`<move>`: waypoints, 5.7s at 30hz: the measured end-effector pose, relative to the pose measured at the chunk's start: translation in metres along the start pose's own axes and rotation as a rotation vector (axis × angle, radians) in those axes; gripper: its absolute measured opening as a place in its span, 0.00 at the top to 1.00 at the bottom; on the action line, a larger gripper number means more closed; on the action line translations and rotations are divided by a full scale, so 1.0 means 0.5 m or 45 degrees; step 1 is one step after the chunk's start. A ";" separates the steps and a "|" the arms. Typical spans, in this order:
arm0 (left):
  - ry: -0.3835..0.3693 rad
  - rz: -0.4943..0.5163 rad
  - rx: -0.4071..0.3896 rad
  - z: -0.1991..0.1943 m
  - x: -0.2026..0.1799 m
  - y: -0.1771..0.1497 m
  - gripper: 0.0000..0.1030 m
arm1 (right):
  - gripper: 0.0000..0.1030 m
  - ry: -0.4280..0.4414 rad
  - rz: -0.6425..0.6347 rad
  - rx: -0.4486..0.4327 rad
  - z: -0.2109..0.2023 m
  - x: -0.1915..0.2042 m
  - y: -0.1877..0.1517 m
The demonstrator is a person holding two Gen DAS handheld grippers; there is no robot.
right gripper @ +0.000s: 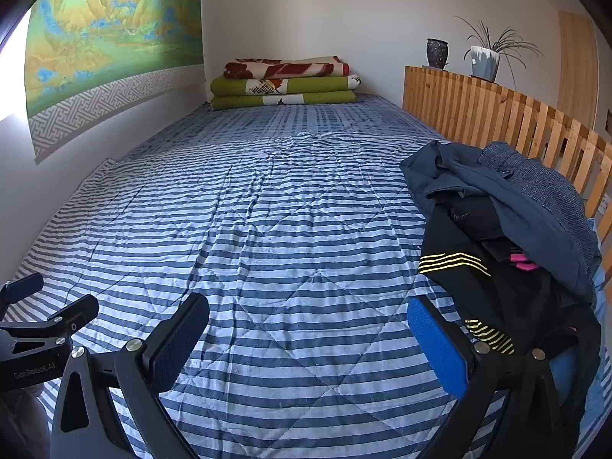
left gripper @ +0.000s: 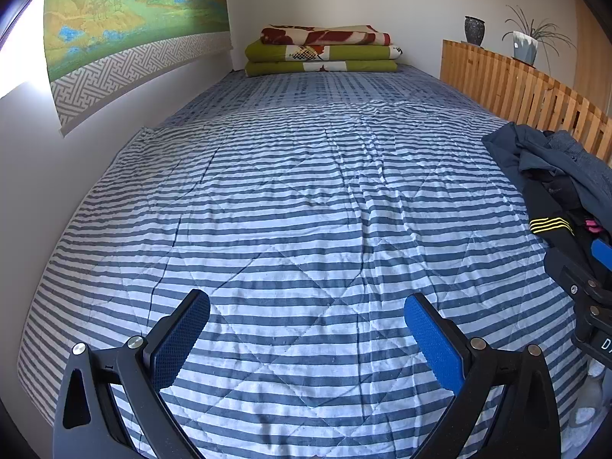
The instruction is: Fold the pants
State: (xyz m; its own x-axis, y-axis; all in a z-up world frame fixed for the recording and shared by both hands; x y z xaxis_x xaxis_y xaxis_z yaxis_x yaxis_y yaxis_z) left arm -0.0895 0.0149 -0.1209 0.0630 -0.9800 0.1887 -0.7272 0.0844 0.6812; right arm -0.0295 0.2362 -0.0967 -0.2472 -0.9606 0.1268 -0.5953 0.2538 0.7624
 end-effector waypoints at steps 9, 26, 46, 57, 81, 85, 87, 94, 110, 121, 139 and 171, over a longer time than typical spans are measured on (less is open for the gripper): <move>0.002 -0.007 0.013 0.011 0.000 -0.003 0.00 | 0.01 0.008 0.008 0.012 0.007 0.000 -0.002; 0.014 0.000 -0.002 0.014 0.001 0.001 0.00 | 0.01 0.001 0.006 0.025 0.012 -0.002 -0.007; 0.010 0.027 -0.013 0.016 -0.008 -0.001 0.00 | 0.01 -0.007 0.011 0.027 0.015 -0.005 -0.009; 0.010 0.031 -0.019 0.017 -0.010 0.000 0.00 | 0.01 -0.013 0.022 0.039 0.018 -0.011 -0.010; 0.017 0.035 -0.049 0.003 -0.013 0.005 0.00 | 0.01 -0.035 0.031 0.016 0.010 -0.020 -0.004; 0.017 0.037 -0.053 -0.001 -0.015 0.007 0.00 | 0.01 -0.031 0.049 0.014 0.007 -0.032 0.002; 0.025 0.045 -0.063 -0.004 -0.015 0.007 0.00 | 0.01 -0.062 0.031 -0.020 -0.003 -0.045 0.011; 0.024 0.042 -0.070 -0.010 -0.013 0.013 0.00 | 0.01 -0.146 0.149 -0.081 -0.027 -0.166 0.045; -0.054 0.076 -0.031 -0.005 -0.047 0.021 0.00 | 0.01 -0.524 0.401 0.067 -0.059 -0.669 0.175; 0.012 0.031 -0.117 -0.143 -0.014 0.077 0.00 | 0.13 -0.396 0.455 0.321 0.047 -0.780 0.207; 0.073 0.006 -0.207 -0.326 0.088 0.052 0.00 | 0.98 -0.174 0.259 0.065 -0.227 -0.572 0.360; 0.135 0.113 -0.360 -0.628 0.078 -0.051 0.00 | 0.81 0.444 0.032 0.459 -0.263 -0.004 -0.107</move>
State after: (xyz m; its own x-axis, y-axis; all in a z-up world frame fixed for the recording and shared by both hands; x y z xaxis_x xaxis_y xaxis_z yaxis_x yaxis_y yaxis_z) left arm 0.1461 0.0313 0.0909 0.0895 -0.9436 0.3188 -0.5153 0.2300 0.8255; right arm 0.1033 0.2096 -0.0544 -0.0312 -0.9188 0.3935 -0.8340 0.2409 0.4964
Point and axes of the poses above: each gripper's, at about its wrist camera, not at the fingertips, and z roughly the way its jaws point, x to its left, y to its top, the point moved 5 cm from there along z, roughly the way its jaws point, and after that the axes turned 9 degrees about y, right-handed, at the moved point
